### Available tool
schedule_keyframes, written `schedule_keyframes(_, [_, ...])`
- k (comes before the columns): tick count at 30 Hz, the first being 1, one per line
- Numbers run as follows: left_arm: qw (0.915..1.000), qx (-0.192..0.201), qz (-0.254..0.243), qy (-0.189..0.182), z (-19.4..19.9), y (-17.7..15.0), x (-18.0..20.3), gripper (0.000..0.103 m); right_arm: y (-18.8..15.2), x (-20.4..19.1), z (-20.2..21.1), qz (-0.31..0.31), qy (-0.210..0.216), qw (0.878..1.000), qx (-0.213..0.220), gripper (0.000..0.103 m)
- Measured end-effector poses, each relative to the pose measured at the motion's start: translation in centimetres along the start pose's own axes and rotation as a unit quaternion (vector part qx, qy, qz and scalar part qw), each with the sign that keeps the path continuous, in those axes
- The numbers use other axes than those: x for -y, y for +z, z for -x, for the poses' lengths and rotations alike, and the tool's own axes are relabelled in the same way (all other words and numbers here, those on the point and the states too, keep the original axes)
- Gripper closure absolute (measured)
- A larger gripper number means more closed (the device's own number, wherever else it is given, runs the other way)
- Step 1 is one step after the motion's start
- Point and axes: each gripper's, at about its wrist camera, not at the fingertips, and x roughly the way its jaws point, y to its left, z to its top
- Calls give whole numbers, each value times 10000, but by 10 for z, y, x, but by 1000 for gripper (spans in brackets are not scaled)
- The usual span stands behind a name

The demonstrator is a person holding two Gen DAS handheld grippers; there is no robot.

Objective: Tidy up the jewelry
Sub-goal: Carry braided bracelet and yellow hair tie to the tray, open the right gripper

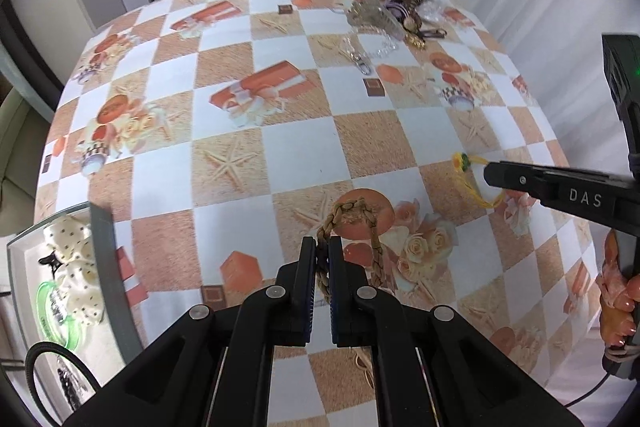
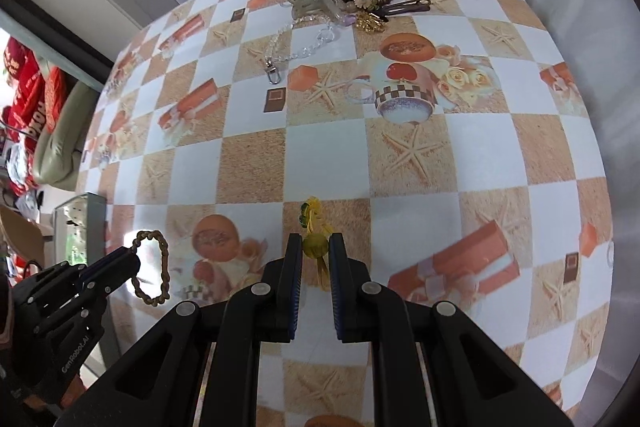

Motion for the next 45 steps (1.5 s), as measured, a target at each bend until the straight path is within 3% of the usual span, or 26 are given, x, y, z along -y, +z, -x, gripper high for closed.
schedule_keyframes(10, [9996, 139, 255, 63, 40, -16, -20, 93, -11, -20, 36, -193, 265, 9995, 14, 89])
schedule_keyframes(22, [9969, 246, 728, 179, 83, -51, -68, 93, -26, -85, 71, 129, 643, 9978, 13, 89])
schedule_keyframes(34, [9904, 285, 1295, 399, 111, -94, -127, 93, -37, -174, 90, 718, 1097, 9913, -125, 89])
schedule_keyframes(45, [9766, 226, 2018, 713, 123, -147, -189, 93, -40, -287, 82, 1699, 1640, 9710, -387, 89])
